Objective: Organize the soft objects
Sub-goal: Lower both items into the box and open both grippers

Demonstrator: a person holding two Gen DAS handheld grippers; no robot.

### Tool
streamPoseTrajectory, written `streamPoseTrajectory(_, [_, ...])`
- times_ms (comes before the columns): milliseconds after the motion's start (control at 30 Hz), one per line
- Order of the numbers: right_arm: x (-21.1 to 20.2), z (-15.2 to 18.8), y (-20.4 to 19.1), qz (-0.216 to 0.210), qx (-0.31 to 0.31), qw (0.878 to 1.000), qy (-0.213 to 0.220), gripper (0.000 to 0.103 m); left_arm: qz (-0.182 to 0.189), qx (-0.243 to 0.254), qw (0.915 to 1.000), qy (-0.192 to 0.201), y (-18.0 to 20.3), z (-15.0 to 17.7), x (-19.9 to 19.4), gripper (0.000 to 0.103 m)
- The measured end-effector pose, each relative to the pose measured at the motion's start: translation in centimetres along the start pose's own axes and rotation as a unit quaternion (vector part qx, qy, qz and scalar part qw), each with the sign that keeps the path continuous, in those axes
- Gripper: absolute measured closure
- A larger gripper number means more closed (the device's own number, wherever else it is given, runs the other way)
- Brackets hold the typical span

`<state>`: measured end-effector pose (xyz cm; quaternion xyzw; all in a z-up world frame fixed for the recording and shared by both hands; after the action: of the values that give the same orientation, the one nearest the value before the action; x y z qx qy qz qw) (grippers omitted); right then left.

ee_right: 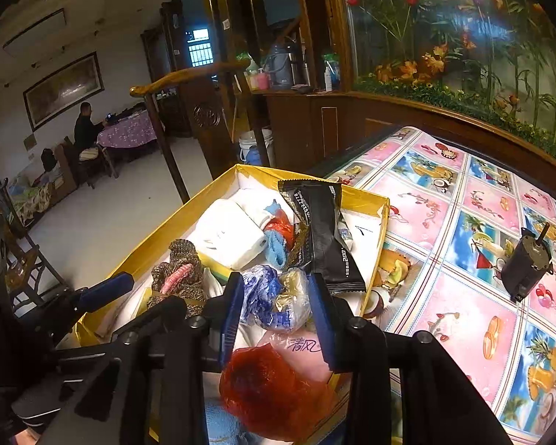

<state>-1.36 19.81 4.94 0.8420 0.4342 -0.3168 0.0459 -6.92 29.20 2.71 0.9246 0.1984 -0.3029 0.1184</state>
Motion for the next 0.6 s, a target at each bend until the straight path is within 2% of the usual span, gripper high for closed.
streamPoseTrajectory(200, [-0.9,-0.1,0.1,0.006,-0.002,1.0,0.009,0.052,-0.001,0.0,1.0,0.008,0.0,-0.1,-0.8,0.028])
streamPoseTrajectory(267, [-1.3,-0.1,0.2,0.008,-0.001,1.0,0.014,0.049,-0.004,0.0,0.9999,0.011,0.0,-0.1,-1.1,0.022])
streamPoseTrajectory(367, [-2.0,-0.1,0.4,0.007,0.001,1.0,0.021,0.039,-0.004,-0.002,0.9999,0.015,0.1,-0.1,-1.5,0.013])
streamPoseTrajectory(533, [-3.2,0.0,0.7,0.018,-0.002,0.999,0.031,0.028,-0.009,0.003,0.9997,0.023,0.4,-0.1,-2.1,0.008])
streamPoseTrajectory(600, [-3.9,0.2,1.1,0.025,0.0,0.999,0.038,0.017,-0.015,0.005,0.9992,0.038,0.4,-0.1,-2.6,0.006])
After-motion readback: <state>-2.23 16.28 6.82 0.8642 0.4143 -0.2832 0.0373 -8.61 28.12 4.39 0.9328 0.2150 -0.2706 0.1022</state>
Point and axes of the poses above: each gripper's, at about its wrist camera, not at the fingertips, and x roughly the way its jaws point, y to its right, z to its underside, the point moved 6 cm from there along x, roughly the way its jaws point, and after that the axes turned 8 degrees about -z, right-handed, at the moved point
